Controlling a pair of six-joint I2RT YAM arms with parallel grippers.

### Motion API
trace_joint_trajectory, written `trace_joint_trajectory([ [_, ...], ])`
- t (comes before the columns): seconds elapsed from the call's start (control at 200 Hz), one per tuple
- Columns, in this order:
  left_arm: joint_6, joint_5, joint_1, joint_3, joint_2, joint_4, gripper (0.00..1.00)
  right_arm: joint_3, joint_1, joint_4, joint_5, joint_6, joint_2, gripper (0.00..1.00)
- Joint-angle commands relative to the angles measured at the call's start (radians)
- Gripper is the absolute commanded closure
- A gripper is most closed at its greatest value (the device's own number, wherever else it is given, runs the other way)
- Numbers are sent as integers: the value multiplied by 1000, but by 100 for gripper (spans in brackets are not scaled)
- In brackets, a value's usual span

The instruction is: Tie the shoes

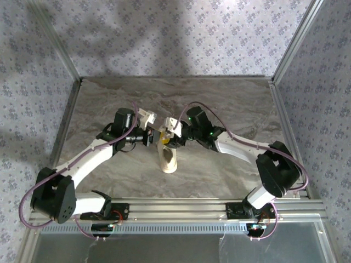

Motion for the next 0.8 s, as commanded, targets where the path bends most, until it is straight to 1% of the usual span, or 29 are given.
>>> trace_joint_trajectory([
  [0.0, -9, 49, 9, 45, 10, -3, 100, 36, 3, -5, -35, -28, 19, 39],
  [0.12, -10, 69, 14, 53, 20, -4, 100, 61, 5, -38, -56, -47, 35, 43],
  [0.175, -10, 73, 15, 55, 22, -4, 100, 74, 6, -53, -58, -53, 42, 48],
  [0.245, -9, 76, 18, 56, 25, -7, 100, 80, 3, -56, -57, -53, 46, 63],
  [0.33, -6, 73, 20, 54, 26, -7, 100, 85, 3, -58, -48, -45, 46, 90],
  [0.38, -3, 70, 22, 52, 23, -8, 100, 89, 4, -67, -42, -40, 45, 100],
  [0.405, 1, 64, 22, 52, 22, -11, 100, 91, 4, -71, -39, -39, 45, 100],
  [0.42, 4, 61, 23, 52, 20, -13, 98, 91, 3, -73, -37, -37, 44, 100],
  [0.515, 29, 17, 27, 49, -2, -34, 77, 92, 3, -86, -17, -36, 42, 100],
  [0.56, 47, -4, 33, 50, -17, -48, 70, 89, 3, -88, -5, -34, 41, 100],
  [0.71, 109, -83, 82, 50, -85, -108, 59, 91, 7, -102, 23, -25, 37, 100],
  [0.795, 112, -217, 117, 44, -119, -158, 53, 95, 6, -111, 29, -25, 36, 100],
])
